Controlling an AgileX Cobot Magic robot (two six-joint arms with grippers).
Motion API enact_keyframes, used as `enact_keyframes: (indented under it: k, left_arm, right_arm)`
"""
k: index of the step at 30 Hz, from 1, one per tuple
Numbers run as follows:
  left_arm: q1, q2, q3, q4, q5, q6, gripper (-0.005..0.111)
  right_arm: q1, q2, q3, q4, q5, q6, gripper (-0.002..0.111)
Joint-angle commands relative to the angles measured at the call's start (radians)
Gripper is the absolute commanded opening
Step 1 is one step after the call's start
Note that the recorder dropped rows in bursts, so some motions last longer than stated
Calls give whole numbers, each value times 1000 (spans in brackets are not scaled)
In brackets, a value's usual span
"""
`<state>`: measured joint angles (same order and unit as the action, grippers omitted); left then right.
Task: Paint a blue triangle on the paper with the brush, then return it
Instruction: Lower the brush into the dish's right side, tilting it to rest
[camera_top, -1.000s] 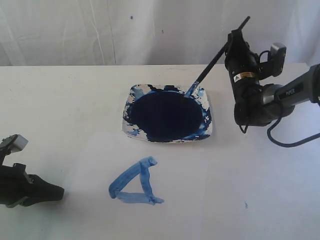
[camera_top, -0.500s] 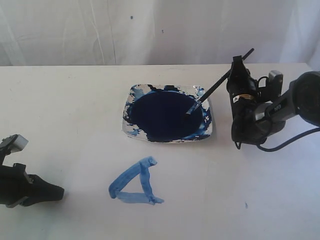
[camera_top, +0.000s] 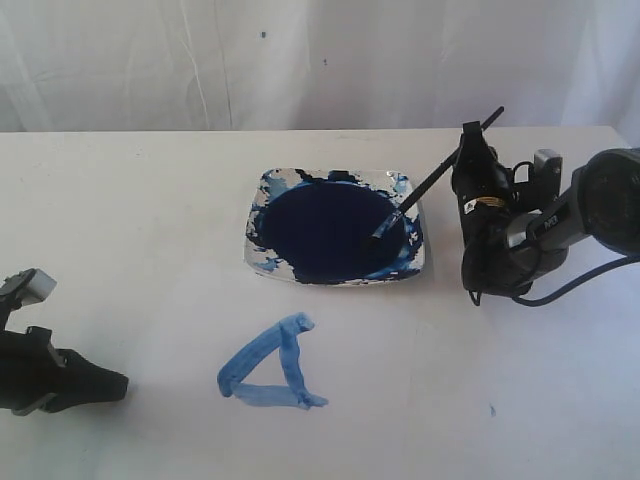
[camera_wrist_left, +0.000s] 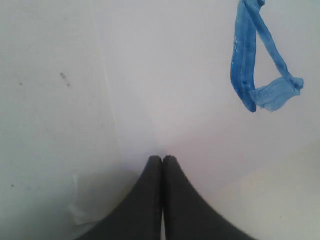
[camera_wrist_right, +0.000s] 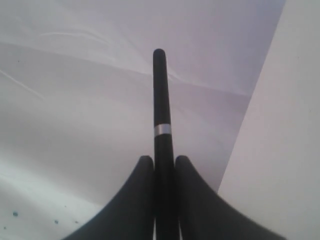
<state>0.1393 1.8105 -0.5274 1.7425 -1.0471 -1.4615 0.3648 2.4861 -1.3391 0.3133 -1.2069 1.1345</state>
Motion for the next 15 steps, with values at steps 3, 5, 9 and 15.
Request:
enact_keyframes:
  k: [3, 5, 9, 15]
  left_arm:
    - [-6, -5, 7, 2, 50, 7, 0]
    - [-6, -5, 7, 2, 50, 7, 0]
    - [-6, -5, 7, 2, 50, 11, 0]
    - [-6, -5, 7, 2, 50, 22, 0]
  right_arm:
    - [-5, 11, 4, -38, 14, -9, 0]
    - [-5, 16, 4, -50, 17, -9, 0]
    - [-5, 20, 4, -104, 7, -11, 0]
    - [-5, 20, 4, -157, -14, -123, 0]
